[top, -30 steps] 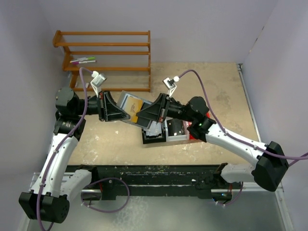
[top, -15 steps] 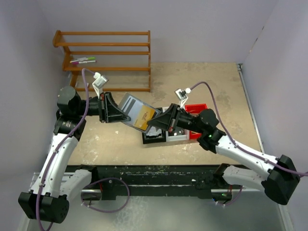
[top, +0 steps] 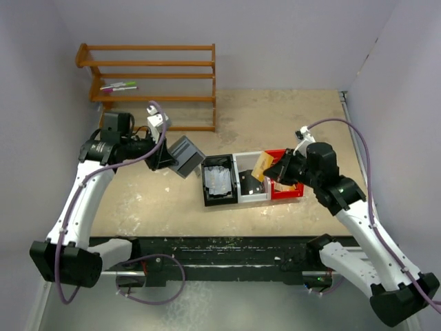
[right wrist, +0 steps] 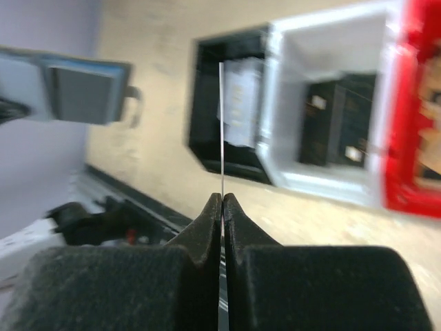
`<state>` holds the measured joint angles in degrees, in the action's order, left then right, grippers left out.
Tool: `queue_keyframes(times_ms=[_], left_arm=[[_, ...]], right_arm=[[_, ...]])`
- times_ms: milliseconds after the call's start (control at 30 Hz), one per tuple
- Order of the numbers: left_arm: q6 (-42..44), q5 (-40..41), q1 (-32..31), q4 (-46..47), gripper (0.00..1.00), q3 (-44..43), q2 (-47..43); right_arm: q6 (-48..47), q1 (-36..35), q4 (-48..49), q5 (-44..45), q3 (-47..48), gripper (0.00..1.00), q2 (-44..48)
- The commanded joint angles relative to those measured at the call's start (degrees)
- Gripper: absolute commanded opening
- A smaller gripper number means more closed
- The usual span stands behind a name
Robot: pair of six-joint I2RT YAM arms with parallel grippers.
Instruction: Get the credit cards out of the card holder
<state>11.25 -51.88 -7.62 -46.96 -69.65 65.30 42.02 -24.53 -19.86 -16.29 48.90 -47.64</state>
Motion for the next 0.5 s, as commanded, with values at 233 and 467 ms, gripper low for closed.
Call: queue_keyframes(times_ms=[233, 467], left_arm=[[33.08, 17.7, -1.29, -12.47, 0.17, 4.0, 12.66], [36.82, 29.19, -1.44, -2.93, 0.25, 8.93, 19.64]], right_arm=[[-6.88, 1.3, -26.15, 26.97, 10.91, 0.0, -7.91], [-8.81, 1.74, -25.73, 32.26, 11.02, 0.0, -14.1]])
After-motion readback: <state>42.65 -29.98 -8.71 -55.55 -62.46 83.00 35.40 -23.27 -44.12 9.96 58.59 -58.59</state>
